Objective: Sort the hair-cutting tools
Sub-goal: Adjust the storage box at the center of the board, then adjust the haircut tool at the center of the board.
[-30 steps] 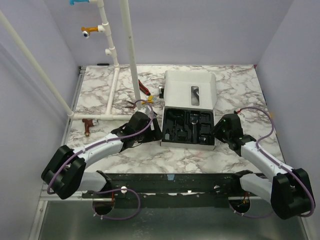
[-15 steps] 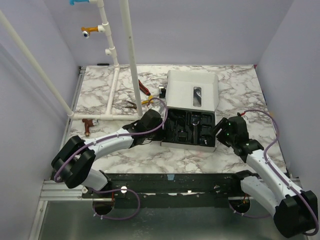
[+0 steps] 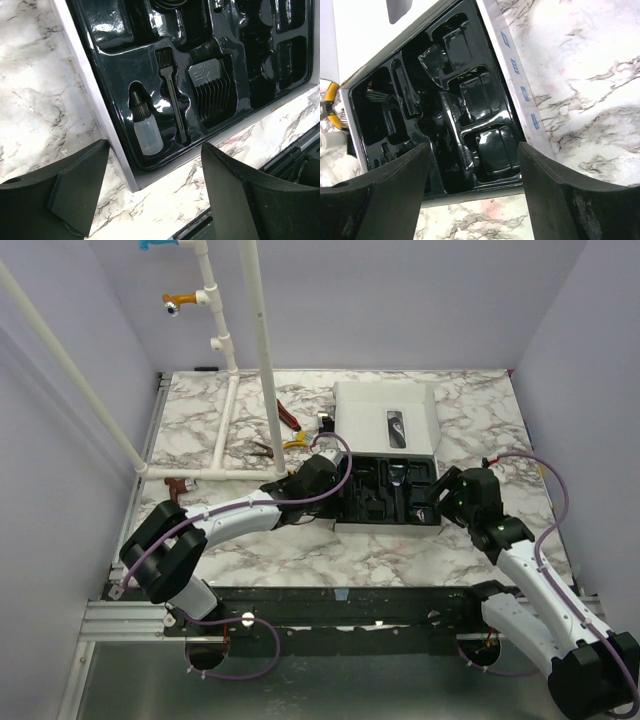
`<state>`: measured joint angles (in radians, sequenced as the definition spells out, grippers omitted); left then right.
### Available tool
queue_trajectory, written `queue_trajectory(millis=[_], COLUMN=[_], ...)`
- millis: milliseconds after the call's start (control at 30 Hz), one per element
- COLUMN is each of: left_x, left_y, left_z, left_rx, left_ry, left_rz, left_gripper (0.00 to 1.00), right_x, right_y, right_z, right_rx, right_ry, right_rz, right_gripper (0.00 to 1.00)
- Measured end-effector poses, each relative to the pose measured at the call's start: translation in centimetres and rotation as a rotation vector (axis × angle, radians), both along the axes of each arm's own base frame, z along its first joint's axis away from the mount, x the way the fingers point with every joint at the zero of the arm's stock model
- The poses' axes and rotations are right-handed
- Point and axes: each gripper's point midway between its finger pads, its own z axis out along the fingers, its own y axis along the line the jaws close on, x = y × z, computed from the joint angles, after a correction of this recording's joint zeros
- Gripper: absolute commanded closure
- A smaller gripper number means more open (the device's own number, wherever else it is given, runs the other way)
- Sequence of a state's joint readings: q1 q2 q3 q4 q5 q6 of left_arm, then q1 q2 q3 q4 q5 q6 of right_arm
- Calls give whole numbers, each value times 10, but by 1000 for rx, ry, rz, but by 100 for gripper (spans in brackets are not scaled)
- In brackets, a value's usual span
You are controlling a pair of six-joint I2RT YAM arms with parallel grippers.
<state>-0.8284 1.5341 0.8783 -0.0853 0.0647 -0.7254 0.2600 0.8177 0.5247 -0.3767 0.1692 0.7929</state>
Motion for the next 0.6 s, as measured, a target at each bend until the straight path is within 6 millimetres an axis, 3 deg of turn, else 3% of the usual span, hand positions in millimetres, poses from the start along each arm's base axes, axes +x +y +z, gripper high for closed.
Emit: queue_trajectory(millis=[167,267,367,500,600], left_x=[1,0,-3,4,13], left_y=[1,14,30,46,62], left_z=[0,2,10,27,29], left_rx=[8,24,37,42,66], left_ry=[-11,-36,-70,-123,-135], left_rz=[10,43,83,164,239], left_gripper=[23,22,20,20,24], right_x=[3,7,11,9,5], right_y=[-4,-6,-6,-6,-3], right_z=[-15,-24,-23,-21,-15], right_rx=[-32,-50,-48,-38,-20], right_ry=[50,72,58,30,-3], right_rz=[-22,-32,-33,-31,-14], right_gripper=[25,27,29,29,32])
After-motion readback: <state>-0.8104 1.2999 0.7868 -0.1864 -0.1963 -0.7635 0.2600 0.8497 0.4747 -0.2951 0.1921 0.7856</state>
